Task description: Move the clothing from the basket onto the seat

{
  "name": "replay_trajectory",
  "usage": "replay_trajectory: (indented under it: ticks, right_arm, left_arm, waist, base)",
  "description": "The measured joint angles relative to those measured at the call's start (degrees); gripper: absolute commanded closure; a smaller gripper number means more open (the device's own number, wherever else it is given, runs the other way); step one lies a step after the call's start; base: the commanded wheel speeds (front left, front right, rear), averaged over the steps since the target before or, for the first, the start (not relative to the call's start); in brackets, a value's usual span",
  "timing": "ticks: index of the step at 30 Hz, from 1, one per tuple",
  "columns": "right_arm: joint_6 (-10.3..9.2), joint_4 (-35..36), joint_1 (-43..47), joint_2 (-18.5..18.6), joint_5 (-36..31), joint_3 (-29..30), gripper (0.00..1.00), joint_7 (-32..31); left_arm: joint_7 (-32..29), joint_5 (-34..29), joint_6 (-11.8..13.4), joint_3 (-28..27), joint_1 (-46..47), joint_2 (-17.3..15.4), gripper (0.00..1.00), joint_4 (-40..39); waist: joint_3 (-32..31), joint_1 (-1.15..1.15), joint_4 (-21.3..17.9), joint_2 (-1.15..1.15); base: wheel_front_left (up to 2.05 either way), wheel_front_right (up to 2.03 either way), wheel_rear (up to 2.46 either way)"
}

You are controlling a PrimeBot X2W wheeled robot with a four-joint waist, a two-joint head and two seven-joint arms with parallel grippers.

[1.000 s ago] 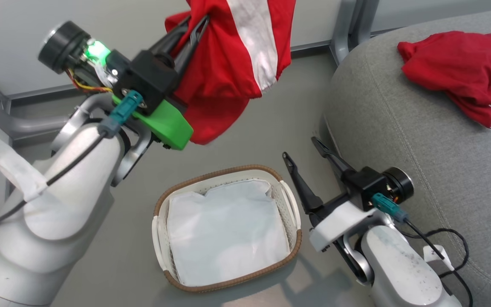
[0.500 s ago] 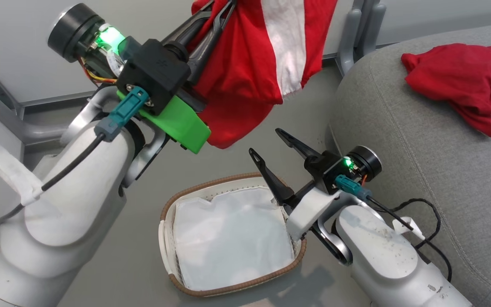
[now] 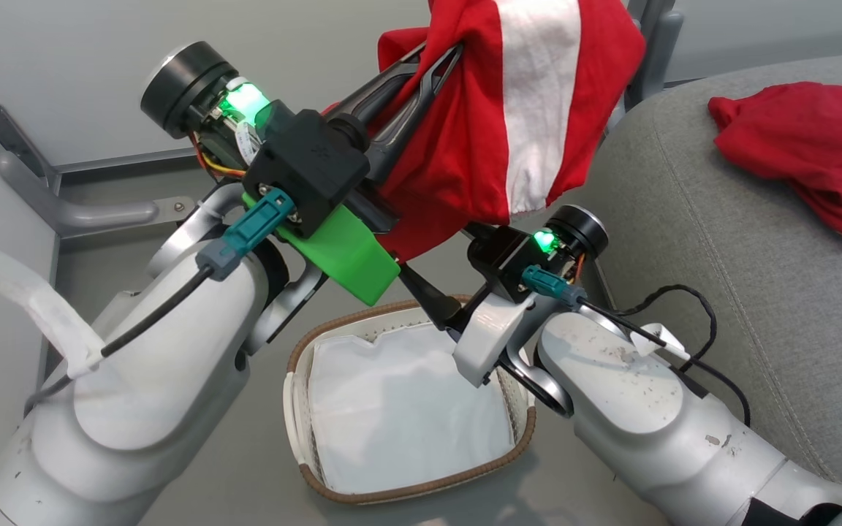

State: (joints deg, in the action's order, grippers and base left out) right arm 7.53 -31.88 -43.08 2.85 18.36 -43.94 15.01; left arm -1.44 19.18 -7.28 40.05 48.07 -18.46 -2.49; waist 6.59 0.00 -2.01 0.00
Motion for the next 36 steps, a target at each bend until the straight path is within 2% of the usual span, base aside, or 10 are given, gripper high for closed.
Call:
replay_trajectory:
  ticks: [2,3,6,15,16,18,19,20,21,36]
  right_arm:
    - [0.00,0.74,-0.94,-0.12,0.35,-1.34,0.05,0.00]
    - [0.00,1.00,-1.20,-0.12,0.35,-1.66,0.51,0.00]
    - [0.00,1.10,-1.41,-0.07,0.20,-2.35,1.00,0.00]
    - [0.00,3.52,-0.79,-0.08,-2.02,-0.38,1.00,-0.01]
    - [0.00,4.00,-0.53,-0.07,-2.45,0.09,1.00,0.00]
    - [0.00,5.00,0.12,-0.07,-3.13,1.03,1.00,-0.01]
    - [0.00,5.56,0.44,-0.07,-3.52,1.54,1.00,-0.01]
    - [0.00,6.17,0.75,-0.07,-3.85,2.21,1.00,-0.01]
    - [0.00,6.73,1.03,-0.07,-4.03,2.72,1.00,0.00]
    - [0.00,12.69,5.15,0.25,-8.20,11.25,1.00,-0.01]
  left_arm:
    - [-0.02,0.76,0.23,-0.16,-0.48,0.01,1.00,0.08]
    - [-0.02,0.97,0.27,-0.26,-0.62,-0.05,1.00,0.22]
    - [0.08,1.53,0.82,-1.00,-1.25,-0.52,1.00,0.87]
    - [1.57,4.61,2.42,-4.12,-4.74,-2.97,1.00,4.35]
    - [1.93,4.87,2.61,-4.44,-5.25,-3.28,0.93,4.90]
    - [2.55,5.43,2.92,-4.89,-6.32,-3.75,0.56,6.11]
    - [2.75,5.60,3.20,-5.06,-6.97,-3.92,0.45,6.78]
    - [3.25,5.84,3.28,-5.28,-7.60,-4.03,0.14,7.39]
    - [3.59,6.05,3.44,-5.48,-8.05,-4.08,0.00,7.94]
    - [10.35,9.11,6.12,-4.50,-19.09,-1.26,0.00,14.69]
  waist:
    - [0.14,0.00,0.13,0.00]
    - [0.23,0.00,0.17,0.00]
    - [0.51,0.00,0.18,0.00]
    - [1.72,0.00,-0.48,0.00]
    - [1.83,0.00,-0.60,0.00]
    - [1.99,0.00,-0.81,0.00]
    - [2.07,0.00,-0.93,0.00]
    - [2.12,0.00,-1.04,0.00]
    - [2.16,0.00,-1.13,0.00]
    - [2.42,0.00,-1.98,0.00]
  base:
    - [0.00,0.00,0.00]
    - [0.00,0.00,0.00]
    - [0.00,0.00,0.00]
    - [0.00,0.00,0.00]
    - [0.00,0.00,0.00]
    - [0.00,0.00,0.00]
    - [0.00,0.00,0.00]
    - [0.00,0.00,0.00]
    - [0.00,0.00,0.00]
    - [0.00,0.00,0.00]
